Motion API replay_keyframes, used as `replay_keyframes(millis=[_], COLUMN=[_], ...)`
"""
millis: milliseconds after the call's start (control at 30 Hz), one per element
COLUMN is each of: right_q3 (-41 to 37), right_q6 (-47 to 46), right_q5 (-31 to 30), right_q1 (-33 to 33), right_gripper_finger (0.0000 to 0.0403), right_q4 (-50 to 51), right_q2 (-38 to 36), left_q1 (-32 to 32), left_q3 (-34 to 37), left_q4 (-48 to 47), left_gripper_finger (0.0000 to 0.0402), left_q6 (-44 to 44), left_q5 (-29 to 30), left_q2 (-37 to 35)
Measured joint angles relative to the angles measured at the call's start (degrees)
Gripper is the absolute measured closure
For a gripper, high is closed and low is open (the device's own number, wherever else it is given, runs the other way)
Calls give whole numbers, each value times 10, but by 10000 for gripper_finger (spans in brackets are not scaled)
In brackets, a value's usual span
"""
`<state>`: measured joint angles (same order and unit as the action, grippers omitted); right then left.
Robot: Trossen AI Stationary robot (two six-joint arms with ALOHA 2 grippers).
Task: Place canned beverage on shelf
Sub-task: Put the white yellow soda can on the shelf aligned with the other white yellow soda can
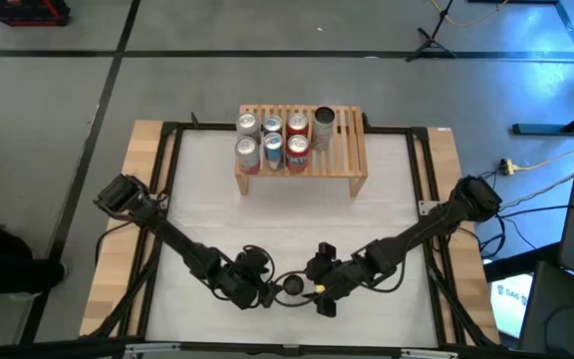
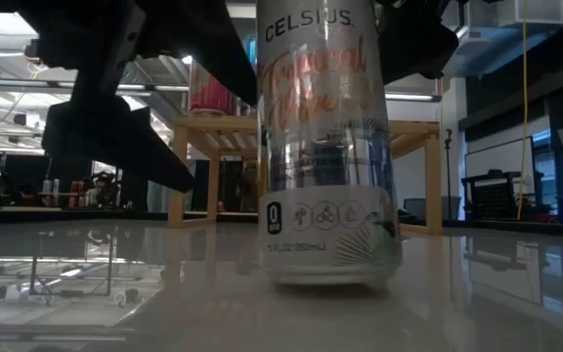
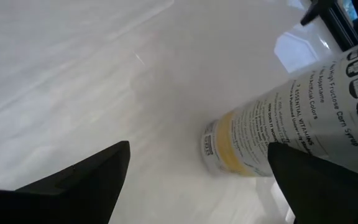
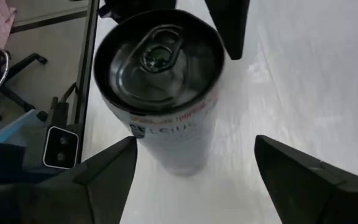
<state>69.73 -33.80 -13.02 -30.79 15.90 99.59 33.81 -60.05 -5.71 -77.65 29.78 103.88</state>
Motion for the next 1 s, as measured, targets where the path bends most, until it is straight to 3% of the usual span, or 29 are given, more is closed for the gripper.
replay_keyframes(millis=[733,1000], right_q3=[0,1], right_q6=[28,25], right_q5=[11,58], right_q1=[1,1], right_gripper_finger=[88,88], right_q4=[7,43], right_q2=[0,-7], left_q1=[21,19], left_q3=[0,0], left_q4=[4,7], left_gripper_finger=[17,17], left_q6=[1,2], left_q5=[-1,7], left_q2=[-1,-1])
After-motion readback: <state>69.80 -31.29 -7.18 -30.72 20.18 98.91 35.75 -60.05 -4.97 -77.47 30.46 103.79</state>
